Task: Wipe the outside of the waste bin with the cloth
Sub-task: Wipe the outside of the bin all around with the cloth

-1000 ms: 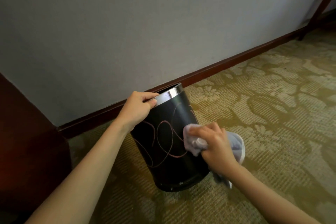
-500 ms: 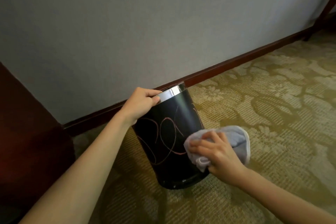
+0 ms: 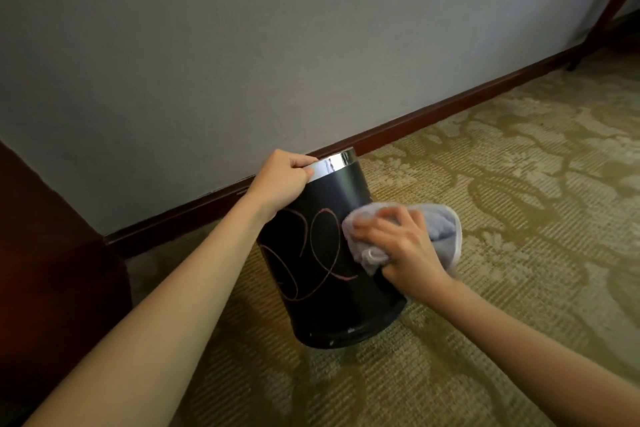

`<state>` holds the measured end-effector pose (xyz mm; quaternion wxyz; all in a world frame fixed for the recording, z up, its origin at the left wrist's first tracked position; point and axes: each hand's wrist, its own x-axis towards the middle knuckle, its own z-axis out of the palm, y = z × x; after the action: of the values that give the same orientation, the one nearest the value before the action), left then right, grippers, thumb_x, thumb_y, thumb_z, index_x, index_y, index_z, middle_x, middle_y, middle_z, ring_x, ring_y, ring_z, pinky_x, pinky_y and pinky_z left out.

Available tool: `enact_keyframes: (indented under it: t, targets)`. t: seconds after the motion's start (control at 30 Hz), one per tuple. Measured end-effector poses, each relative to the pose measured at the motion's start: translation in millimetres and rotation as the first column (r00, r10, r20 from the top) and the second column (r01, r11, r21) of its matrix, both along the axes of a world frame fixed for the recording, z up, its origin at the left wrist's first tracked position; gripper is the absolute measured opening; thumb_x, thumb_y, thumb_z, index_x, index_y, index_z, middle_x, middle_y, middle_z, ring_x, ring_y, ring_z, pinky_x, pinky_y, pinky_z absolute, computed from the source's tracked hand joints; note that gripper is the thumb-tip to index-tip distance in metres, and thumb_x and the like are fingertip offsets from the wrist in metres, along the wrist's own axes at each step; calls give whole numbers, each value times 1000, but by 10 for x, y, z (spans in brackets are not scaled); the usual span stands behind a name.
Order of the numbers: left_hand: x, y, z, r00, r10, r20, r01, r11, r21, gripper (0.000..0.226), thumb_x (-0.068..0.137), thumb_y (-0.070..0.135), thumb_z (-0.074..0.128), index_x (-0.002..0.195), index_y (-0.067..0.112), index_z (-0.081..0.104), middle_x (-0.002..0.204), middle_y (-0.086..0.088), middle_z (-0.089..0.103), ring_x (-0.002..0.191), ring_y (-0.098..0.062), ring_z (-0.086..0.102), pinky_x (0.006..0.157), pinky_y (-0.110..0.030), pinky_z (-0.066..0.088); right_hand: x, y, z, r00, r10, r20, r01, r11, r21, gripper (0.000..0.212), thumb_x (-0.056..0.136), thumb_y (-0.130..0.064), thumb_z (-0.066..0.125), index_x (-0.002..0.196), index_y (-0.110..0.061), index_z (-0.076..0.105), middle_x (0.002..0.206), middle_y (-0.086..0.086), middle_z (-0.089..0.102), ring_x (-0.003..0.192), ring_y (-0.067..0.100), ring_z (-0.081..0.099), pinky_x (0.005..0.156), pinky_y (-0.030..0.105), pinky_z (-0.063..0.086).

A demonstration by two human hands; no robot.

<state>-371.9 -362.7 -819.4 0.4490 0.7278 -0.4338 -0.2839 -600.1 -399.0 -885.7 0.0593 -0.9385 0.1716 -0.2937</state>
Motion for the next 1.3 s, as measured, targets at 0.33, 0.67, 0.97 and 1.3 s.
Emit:
enact_keyframes:
  t: [0.33, 0.67, 0.97, 1.3]
  targets:
    - [9, -122, 80, 999, -44, -10, 45, 997, 66, 30, 87, 7, 50, 91, 24, 75, 94, -5, 72, 93, -23, 64, 85, -38, 53, 113, -270, 349, 996, 5, -94, -11, 998, -61, 37, 59, -1, 73, 94, -14, 73, 106, -5, 70, 95, 34, 56, 73, 48, 41]
    - [346, 15, 57, 997, 4, -79, 0, 999, 53, 35, 86, -3, 51, 92, 24, 73, 73, 5, 69, 71, -9, 61, 71, -23, 49, -233, 229, -381, 972, 173, -156, -188, 979, -81, 30, 77, -16, 67, 106, -20, 69, 118, -10, 65, 96, 26, 53, 73, 43, 40]
    - [-4, -151, 117, 1000, -10, -15, 10, 1000, 6, 40, 80, -5, 48, 83, 26, 73, 70, 1, 68, 67, -9, 60, 66, -21, 48, 189, -117, 283, 999, -4, -49, 1, 998, -56, 33, 62, -11, 67, 94, -15, 74, 106, -6, 70, 95, 34, 57, 72, 45, 40]
    - [38, -166, 139, 1000, 13, -7, -12, 998, 56, 36, 81, -2, 50, 87, 24, 75, 72, 3, 69, 71, -11, 62, 75, -23, 49, -275, 243, -345, 963, 176, -206, -208, 968, -142, 28, 76, -13, 66, 103, -19, 70, 116, -10, 65, 99, 28, 52, 76, 41, 37]
